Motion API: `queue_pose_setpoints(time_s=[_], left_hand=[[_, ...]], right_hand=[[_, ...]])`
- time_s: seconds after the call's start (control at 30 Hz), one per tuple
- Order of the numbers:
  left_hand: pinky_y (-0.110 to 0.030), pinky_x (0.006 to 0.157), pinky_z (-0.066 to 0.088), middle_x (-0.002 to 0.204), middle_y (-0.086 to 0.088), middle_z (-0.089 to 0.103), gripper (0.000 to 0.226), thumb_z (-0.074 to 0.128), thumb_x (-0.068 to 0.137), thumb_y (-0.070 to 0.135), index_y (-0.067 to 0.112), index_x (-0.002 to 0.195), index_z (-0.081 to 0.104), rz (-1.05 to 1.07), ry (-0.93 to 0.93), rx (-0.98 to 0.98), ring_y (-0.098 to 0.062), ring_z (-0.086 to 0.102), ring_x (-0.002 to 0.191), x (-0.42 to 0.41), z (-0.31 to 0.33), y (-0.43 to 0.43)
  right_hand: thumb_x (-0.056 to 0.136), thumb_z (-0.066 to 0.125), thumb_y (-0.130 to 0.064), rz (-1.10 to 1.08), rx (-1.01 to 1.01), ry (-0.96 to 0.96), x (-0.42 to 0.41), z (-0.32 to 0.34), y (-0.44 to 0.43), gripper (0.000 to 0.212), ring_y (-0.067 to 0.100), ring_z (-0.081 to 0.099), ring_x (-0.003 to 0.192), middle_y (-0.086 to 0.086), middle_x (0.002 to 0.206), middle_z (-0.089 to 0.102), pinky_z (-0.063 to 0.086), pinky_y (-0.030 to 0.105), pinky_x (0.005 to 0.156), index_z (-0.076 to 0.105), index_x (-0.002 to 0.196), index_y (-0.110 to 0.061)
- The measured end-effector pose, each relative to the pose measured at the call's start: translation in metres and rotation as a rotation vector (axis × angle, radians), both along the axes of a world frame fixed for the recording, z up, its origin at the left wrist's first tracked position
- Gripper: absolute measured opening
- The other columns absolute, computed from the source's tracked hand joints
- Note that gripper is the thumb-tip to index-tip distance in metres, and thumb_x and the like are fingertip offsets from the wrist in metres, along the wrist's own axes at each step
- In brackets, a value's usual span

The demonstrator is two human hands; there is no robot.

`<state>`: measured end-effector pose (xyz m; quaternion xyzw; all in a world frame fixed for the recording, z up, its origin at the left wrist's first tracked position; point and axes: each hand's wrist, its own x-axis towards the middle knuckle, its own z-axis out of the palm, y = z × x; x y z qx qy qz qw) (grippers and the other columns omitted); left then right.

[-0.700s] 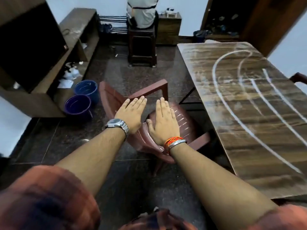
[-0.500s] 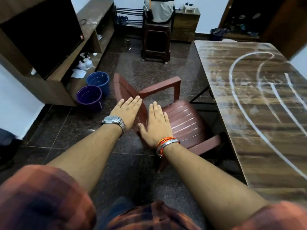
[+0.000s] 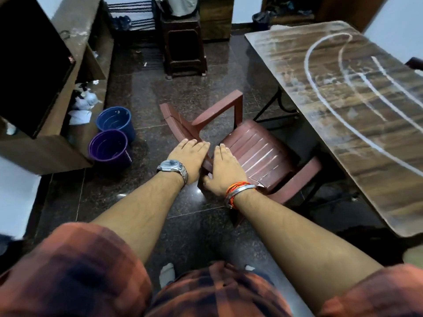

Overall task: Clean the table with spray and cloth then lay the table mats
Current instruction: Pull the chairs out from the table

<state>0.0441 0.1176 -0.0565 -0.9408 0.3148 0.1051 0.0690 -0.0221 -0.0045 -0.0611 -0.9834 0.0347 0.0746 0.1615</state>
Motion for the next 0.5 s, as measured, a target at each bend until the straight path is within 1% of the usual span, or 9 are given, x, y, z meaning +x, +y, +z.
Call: queue_pose_setpoints(time_s=[0.1,0.2,0.27,0.33,0.4,0.5], left_hand=[[-0.039,0.124,0.012,0.159,-0.006,0.037,0.075,0.056,0.092,0.025,0.013,0.158,0.023,-0.148,-0.039,-0.036,-0.027,0.032,0.146,0.013,-0.004,0.014],[-0.038,0.123,0.015,0.151,-0.004,0.046,0.068,0.058,0.09,0.021,0.014,0.153,0.034,-0.281,-0.079,-0.07,-0.026,0.04,0.139,0.025,-0.009,0.026],[-0.037,0.122,0.016,0.145,-0.004,0.051,0.061,0.059,0.089,0.018,0.015,0.147,0.042,-0.347,-0.08,-0.087,-0.026,0.043,0.136,0.032,-0.012,0.032],[-0.037,0.119,0.02,0.135,-0.004,0.056,0.05,0.059,0.087,0.016,0.016,0.136,0.051,-0.399,-0.093,-0.108,-0.027,0.047,0.129,0.038,-0.015,0.034],[-0.036,0.115,0.025,0.125,-0.003,0.06,0.04,0.059,0.085,0.017,0.016,0.125,0.056,-0.454,-0.105,-0.111,-0.027,0.052,0.121,0.047,-0.018,0.033],[-0.035,0.103,0.034,0.115,-0.001,0.065,0.03,0.06,0.083,0.016,0.018,0.113,0.06,-0.472,-0.083,-0.097,-0.027,0.058,0.111,0.061,-0.018,0.029]], right_hand=[[0.082,0.057,-0.036,-0.122,-0.039,0.018,0.0,-0.004,0.014,0.089,0.029,0.014,0.145,0.02,0.157,0.013,0.018,0.038,0.118,0.012,0.149,0.002],[0.082,0.058,-0.034,-0.231,-0.053,0.051,-0.002,-0.002,0.021,0.086,0.025,0.018,0.145,0.016,0.157,0.016,0.022,0.035,0.115,0.015,0.149,-0.001],[0.083,0.058,-0.032,-0.296,-0.061,0.098,-0.003,0.002,0.026,0.081,0.022,0.022,0.144,0.013,0.157,0.019,0.028,0.036,0.111,0.019,0.149,-0.003],[0.083,0.057,-0.031,-0.349,-0.075,0.127,-0.004,0.004,0.031,0.075,0.022,0.029,0.141,0.011,0.155,0.025,0.037,0.039,0.106,0.026,0.146,-0.005],[0.082,0.058,-0.031,-0.397,-0.101,0.122,-0.002,0.005,0.035,0.064,0.024,0.041,0.131,0.009,0.146,0.039,0.044,0.04,0.096,0.038,0.138,-0.006],[0.082,0.057,-0.029,-0.429,-0.148,0.124,0.002,0.007,0.037,0.04,0.03,0.059,0.108,0.008,0.12,0.057,0.048,0.038,0.08,0.054,0.117,-0.01]])
